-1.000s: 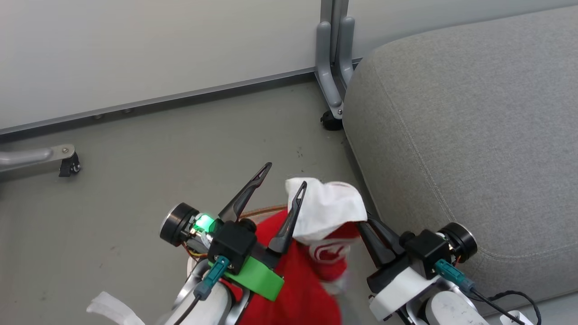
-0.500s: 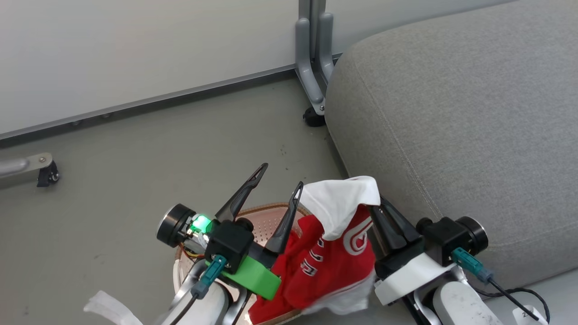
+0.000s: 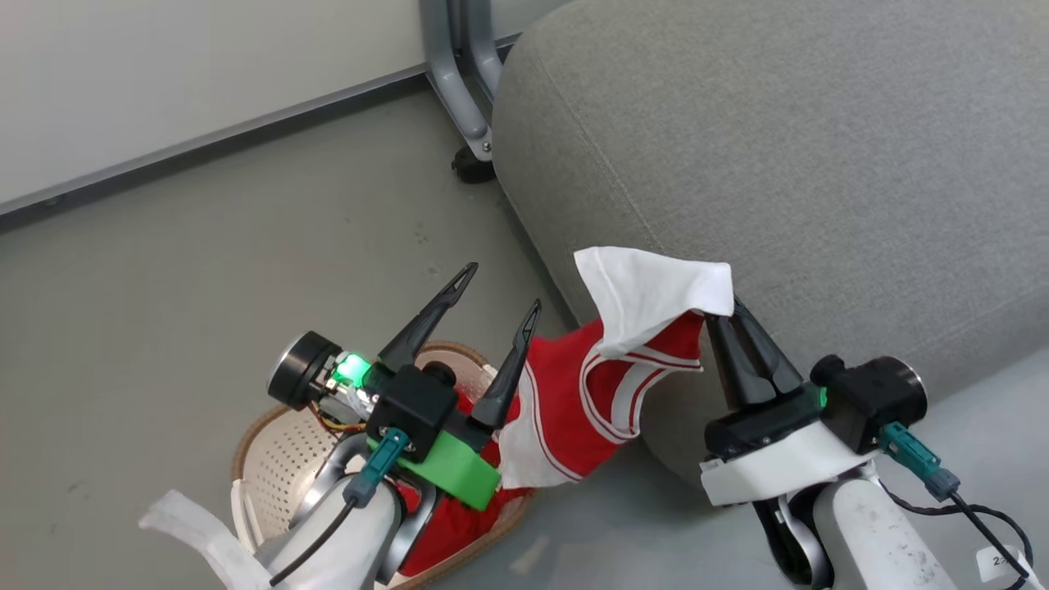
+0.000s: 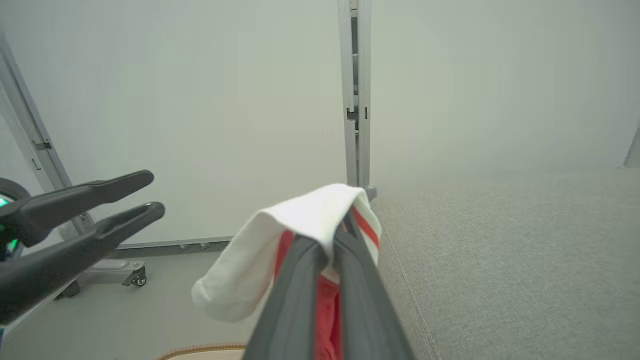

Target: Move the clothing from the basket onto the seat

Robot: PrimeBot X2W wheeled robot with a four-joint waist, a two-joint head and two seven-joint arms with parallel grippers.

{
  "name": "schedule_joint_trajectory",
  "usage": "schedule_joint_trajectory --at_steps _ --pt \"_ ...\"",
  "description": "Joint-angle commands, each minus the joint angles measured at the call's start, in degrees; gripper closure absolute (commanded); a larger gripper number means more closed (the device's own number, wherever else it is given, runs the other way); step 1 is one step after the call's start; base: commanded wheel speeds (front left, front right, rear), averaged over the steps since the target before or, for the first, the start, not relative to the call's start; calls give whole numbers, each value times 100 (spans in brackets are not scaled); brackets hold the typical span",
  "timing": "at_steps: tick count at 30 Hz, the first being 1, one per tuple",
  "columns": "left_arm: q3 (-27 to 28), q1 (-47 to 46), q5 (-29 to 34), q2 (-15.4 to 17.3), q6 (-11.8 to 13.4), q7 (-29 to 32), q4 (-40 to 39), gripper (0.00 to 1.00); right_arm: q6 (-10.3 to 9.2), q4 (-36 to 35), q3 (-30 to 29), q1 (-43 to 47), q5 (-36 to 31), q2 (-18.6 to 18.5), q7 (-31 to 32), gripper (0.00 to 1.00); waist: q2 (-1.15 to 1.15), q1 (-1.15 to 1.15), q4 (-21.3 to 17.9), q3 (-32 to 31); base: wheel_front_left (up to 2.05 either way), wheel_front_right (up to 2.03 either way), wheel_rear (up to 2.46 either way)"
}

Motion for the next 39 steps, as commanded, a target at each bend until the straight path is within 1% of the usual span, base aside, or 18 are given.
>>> schedule_joint_trajectory --at_steps 1,5,10,12,14,18,23,27,30,32,35,39 --pt "5 -143 67 60 -1 32 -14 0 -1 -83 -68 -84 17 37 -19 100 0 0 -439 449 0 0 0" --pt "-17 -301 126 145 -48 149 -39 0 -1 -244 -254 -116 44 55 -19 100 0 0 -630 725 0 0 0" --pt "-109 -568 229 202 -115 336 -120 0 -1 -411 -598 -397 177 65 -19 100 0 0 -712 1221 0 0 0" --pt "-162 -705 292 210 -161 424 -172 0 -1 -507 -807 -677 171 68 -19 100 0 0 -683 1484 0 0 0" --pt "-205 -846 358 224 -204 516 -222 0 -1 -628 -1144 -1080 212 62 -19 100 0 0 -639 1776 0 0 0" --pt "-310 -1172 559 333 -297 788 -362 0 -1 -868 -1849 -2147 43 39 -19 100 0 0 -517 2377 0 0 0" --pt "-399 -1535 738 375 -379 1076 -663 0 -1 -908 -2906 -3768 12 -523 -18 100 0 0 -330 3141 0 0 0" --pt "-511 -1762 851 370 -455 1194 -816 0 -1 -777 -3416 -4828 -119 -1267 -18 100 0 0 -133 3550 0 0 0" --pt "-548 -1841 863 388 -459 1231 -866 0 -1 -636 -3616 -5335 -168 -1670 -18 100 0 0 -47 3694 0 0 0" --pt "-568 -1885 866 376 -471 1223 -892 0 -1 -536 -3736 -5571 -187 -1891 -18 100 0 0 17 3754 0 0 0" --pt "-608 -1924 862 333 -479 1197 -904 0 -1 -297 -3826 -5636 -216 -2096 -18 100 0 0 121 3815 0 0 0" --pt "-634 -1958 833 274 -416 1130 -869 0 -1 189 -3903 -5043 -303 -2106 -18 100 0 0 256 3866 0 0 0"
